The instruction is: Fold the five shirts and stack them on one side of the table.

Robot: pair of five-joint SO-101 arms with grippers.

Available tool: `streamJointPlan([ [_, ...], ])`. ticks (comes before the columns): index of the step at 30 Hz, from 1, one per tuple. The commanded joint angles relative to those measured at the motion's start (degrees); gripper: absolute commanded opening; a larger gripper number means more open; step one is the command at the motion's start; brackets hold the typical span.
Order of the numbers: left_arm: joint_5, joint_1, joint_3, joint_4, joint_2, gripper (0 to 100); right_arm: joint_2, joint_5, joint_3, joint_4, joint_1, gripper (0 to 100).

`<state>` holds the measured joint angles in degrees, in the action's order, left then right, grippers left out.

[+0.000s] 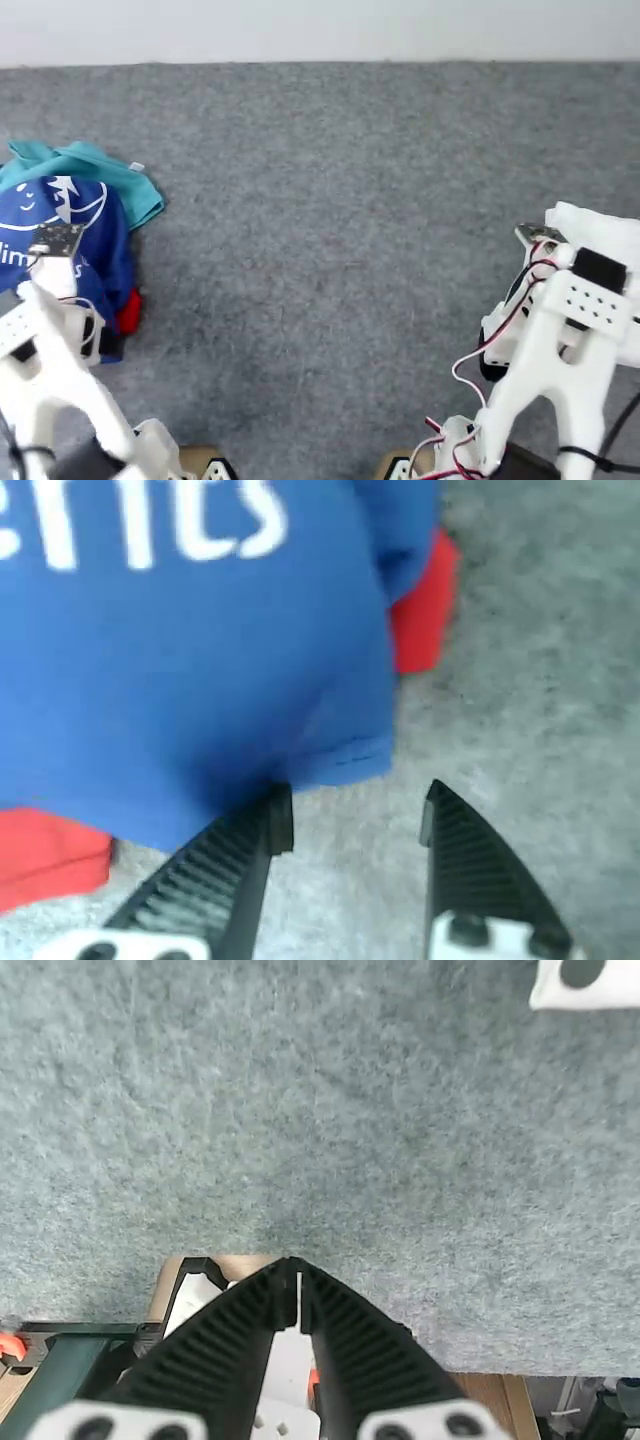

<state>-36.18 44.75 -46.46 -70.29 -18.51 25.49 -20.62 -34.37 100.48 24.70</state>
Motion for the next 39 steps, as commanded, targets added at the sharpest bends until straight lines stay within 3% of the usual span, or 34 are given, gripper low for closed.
streamJointPlan([
  [1, -1.41, 0.53, 1.71, 4.66, 7.12, 21, 2.51, 0.7, 0.0, 2.33, -0.04, 0.9],
  [7, -1.23, -0.09, 1.98, 12.75, 18.99, 16, 3.91, 0.7, -0.09, 2.33, -0.04, 0.9],
  [11, -1.23, -0.53, 6.29, 12.13, 23.3, 4, 4.79, 0.7, -0.09, 2.33, -0.04, 0.9],
  [16, -1.14, -0.44, 15.78, 1.76, 19.96, 1, 5.23, 0.7, -0.09, 2.33, -0.04, 0.9],
  [24, 2.46, -2.55, 32.04, -9.93, 0.09, 1, 5.14, 0.7, -0.09, 2.33, -0.04, 0.9],
  [31, 7.38, -12.4, 43.82, -11.69, -13.45, 1, 4.97, 0.7, -0.09, 2.33, -0.13, 0.9],
  [39, 17.93, -27.34, 56.92, -0.88, -15.74, 1, 4.7, 0.62, -0.09, 2.33, -0.13, 0.9],
])
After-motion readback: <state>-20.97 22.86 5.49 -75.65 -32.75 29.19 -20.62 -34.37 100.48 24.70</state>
